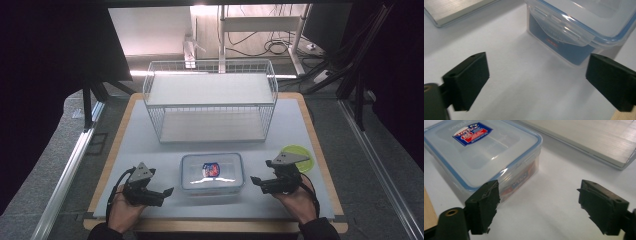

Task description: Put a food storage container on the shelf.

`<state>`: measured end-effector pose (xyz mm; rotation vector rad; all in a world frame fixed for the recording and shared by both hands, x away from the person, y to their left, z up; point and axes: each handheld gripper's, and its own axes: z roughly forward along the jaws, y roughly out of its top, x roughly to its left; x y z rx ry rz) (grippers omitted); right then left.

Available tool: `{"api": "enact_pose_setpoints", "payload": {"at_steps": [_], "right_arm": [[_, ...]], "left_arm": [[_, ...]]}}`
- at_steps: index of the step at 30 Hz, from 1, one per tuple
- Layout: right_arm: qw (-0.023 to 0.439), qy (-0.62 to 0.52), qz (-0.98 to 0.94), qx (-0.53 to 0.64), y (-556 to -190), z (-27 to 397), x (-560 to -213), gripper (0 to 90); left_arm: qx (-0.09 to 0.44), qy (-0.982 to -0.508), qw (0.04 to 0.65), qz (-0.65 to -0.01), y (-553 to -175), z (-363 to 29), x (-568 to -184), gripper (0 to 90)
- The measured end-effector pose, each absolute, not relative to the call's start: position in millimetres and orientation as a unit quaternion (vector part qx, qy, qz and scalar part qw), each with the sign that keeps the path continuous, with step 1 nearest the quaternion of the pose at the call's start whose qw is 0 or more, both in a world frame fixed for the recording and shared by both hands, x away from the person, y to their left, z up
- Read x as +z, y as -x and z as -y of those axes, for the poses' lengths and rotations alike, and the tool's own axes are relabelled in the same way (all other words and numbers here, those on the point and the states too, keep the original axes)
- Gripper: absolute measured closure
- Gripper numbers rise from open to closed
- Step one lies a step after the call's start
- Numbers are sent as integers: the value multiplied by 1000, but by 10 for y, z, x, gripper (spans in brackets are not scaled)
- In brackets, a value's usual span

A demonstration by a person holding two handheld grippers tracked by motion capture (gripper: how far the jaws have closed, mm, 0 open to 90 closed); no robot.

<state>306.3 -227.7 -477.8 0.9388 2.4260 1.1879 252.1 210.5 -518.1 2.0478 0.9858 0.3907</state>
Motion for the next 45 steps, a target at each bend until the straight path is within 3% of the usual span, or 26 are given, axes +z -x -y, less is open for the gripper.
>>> {"api": "enact_pose_setpoints", "payload": {"at_steps": [9,20,27,35,45], "right_arm": [[141,-327,-833,422,-3078,2209,-4743,51],[126,-314,-837,431,-3139,2052,-4677,14],[88,-328,-832,438,-3223,2017,-4663,6],[8,-341,-835,432,-3376,1900,-4817,25],[-63,-342,-842,411,-3478,1720,-4980,44]], "left_arm": [[156,-797,429,-395,-2553,-2156,-5183,0],[126,-799,450,-378,-2619,-2058,-5046,13],[73,-794,467,-383,-2824,-1978,-5036,13],[-11,-802,464,-377,-3111,-1800,-5177,4],[-90,-794,469,-375,-3186,-1703,-5273,0]]}}
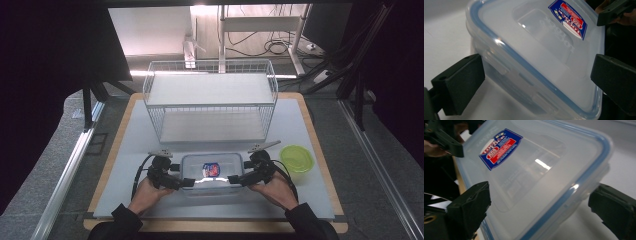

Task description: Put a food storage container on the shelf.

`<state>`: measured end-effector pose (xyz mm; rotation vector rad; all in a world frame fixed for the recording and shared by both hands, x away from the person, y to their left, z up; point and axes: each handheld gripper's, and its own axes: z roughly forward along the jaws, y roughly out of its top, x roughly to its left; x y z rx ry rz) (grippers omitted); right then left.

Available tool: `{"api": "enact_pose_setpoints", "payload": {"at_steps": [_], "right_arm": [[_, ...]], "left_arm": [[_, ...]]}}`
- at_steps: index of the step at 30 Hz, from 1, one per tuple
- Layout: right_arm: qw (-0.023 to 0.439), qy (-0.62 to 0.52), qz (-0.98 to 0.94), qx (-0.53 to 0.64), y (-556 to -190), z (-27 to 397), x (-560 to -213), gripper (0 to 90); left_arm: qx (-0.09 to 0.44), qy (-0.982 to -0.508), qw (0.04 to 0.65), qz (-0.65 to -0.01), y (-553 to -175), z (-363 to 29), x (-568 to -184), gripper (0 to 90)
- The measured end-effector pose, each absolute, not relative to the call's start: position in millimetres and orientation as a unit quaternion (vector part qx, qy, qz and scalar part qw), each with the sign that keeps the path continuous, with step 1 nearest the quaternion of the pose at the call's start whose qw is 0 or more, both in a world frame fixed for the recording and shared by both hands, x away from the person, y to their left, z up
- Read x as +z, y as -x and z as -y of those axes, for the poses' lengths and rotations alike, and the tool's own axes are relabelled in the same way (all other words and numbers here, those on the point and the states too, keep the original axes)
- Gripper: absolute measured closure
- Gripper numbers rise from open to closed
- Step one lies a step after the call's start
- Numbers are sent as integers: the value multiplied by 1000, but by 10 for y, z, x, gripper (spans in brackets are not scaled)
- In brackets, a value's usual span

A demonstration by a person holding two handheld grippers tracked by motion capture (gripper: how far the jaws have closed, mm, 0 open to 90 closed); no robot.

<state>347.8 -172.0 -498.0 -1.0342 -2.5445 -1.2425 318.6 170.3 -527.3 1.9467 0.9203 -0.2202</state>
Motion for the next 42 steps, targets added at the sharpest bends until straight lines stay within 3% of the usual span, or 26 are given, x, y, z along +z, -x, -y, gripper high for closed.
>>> {"api": "enact_pose_setpoints", "payload": {"at_steps": [3,11,15,16,24,33,42], "right_arm": [[75,352,838,-410,-3480,1721,-5000,48],[77,359,837,-405,-3356,1803,-4925,186],[73,352,839,-409,-3266,1863,-4892,271],[75,352,833,-419,-3248,1910,-4877,331],[94,364,812,-447,-3214,2032,-4870,470],[65,380,798,-464,-3147,2030,-4823,537],[44,381,795,-470,-3135,2016,-4791,536]], "left_arm": [[-84,-803,460,-370,-3140,-1692,-5241,0],[-56,-808,456,-370,-2939,-1705,-5161,102],[-41,-805,466,-364,-2842,-1767,-5125,206],[-43,-802,472,-362,-2837,-1798,-5122,284],[-67,-779,505,-366,-2821,-1934,-5123,440],[-43,-764,516,-385,-2821,-1930,-5055,526],[-43,-759,516,-395,-2849,-1913,-5041,528]]}}
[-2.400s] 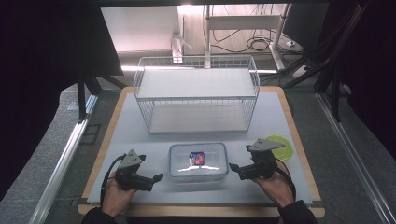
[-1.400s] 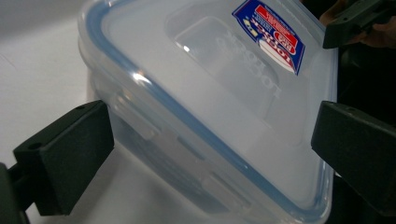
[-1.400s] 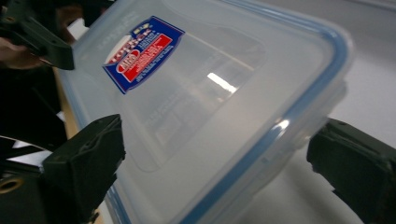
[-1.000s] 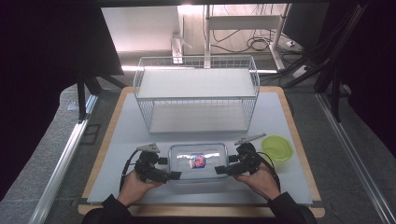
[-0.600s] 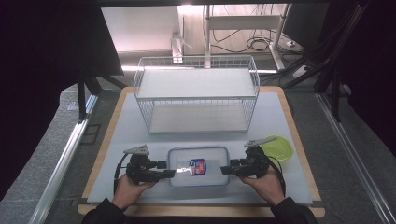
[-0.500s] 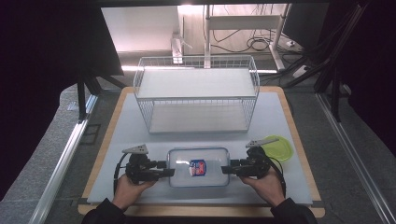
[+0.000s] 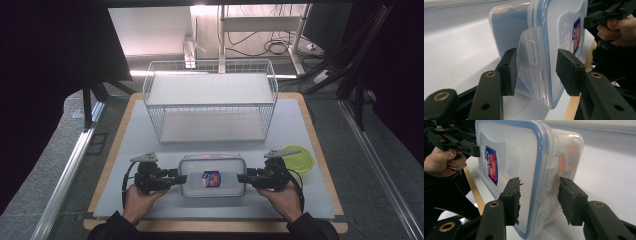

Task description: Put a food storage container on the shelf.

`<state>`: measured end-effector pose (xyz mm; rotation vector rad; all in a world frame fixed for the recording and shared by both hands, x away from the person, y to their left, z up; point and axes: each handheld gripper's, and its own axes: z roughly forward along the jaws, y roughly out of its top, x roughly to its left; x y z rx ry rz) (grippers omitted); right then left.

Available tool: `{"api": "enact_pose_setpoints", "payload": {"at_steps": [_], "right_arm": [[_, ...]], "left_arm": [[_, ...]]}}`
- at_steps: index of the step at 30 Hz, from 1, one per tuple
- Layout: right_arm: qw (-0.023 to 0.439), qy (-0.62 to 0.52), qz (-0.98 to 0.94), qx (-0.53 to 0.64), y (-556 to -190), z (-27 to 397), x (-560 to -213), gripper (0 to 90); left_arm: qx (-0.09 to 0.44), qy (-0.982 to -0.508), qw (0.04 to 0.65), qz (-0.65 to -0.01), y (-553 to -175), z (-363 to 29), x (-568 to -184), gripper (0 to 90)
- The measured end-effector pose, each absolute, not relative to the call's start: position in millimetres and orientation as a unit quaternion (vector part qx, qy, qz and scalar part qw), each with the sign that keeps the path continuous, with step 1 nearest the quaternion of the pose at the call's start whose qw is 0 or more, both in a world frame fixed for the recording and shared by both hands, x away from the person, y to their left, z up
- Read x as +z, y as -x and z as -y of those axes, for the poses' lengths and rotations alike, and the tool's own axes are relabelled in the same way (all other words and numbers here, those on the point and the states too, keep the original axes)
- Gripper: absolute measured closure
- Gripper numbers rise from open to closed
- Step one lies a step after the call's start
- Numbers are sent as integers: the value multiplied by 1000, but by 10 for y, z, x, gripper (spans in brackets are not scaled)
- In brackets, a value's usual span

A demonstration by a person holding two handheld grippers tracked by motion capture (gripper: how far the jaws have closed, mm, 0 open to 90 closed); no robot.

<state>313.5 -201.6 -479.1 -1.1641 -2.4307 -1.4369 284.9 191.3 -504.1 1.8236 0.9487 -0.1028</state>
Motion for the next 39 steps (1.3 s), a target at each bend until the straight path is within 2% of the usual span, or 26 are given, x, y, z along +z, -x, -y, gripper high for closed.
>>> {"api": "enact_pose_setpoints", "payload": {"at_steps": [39], "right_arm": [[-10,339,773,-536,-3518,1964,-3902,539]], "left_arm": [[44,-761,535,-365,-3192,-1961,-4018,520]]}}
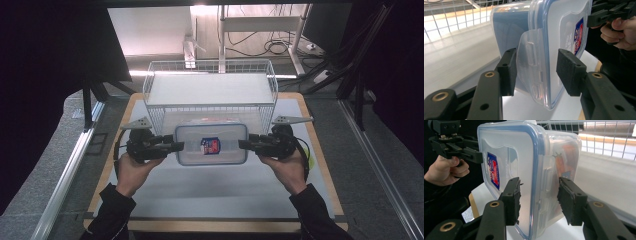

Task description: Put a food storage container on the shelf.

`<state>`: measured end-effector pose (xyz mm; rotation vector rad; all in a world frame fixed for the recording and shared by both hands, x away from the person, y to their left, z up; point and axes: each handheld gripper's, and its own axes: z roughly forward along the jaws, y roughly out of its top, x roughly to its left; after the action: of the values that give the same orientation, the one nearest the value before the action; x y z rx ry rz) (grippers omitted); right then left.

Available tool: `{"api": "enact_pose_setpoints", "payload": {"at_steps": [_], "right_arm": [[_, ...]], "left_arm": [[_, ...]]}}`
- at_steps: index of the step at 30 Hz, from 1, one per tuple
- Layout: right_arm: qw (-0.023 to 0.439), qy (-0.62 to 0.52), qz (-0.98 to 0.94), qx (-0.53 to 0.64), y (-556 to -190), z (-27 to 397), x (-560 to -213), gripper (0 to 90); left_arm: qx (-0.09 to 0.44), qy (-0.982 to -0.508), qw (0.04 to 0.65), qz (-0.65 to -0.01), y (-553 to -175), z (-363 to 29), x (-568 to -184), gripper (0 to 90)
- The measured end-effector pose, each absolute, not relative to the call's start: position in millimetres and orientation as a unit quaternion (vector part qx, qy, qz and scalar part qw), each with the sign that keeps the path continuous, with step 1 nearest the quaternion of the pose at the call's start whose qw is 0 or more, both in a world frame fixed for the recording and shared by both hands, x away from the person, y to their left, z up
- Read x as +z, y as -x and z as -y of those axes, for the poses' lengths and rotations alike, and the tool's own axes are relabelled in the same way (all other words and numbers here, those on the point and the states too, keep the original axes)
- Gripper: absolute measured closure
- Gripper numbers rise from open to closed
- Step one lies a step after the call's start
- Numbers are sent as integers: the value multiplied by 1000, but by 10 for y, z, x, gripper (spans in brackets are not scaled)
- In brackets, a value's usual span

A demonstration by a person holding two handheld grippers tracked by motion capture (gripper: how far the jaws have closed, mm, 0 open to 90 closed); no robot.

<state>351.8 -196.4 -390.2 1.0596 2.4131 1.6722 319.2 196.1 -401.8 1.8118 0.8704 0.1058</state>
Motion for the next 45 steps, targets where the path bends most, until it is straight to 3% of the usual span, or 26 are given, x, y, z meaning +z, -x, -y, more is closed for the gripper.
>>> {"api": "enact_pose_setpoints", "payload": {"at_steps": [18,45], "right_arm": [[33,-325,-771,547,-3806,1878,-3440,535],[46,-341,-756,557,-4392,1801,-3002,530]], "left_arm": [[71,-758,537,-363,-3455,-2002,-3554,512],[64,-761,533,-366,-4138,-2071,-3085,509]]}}
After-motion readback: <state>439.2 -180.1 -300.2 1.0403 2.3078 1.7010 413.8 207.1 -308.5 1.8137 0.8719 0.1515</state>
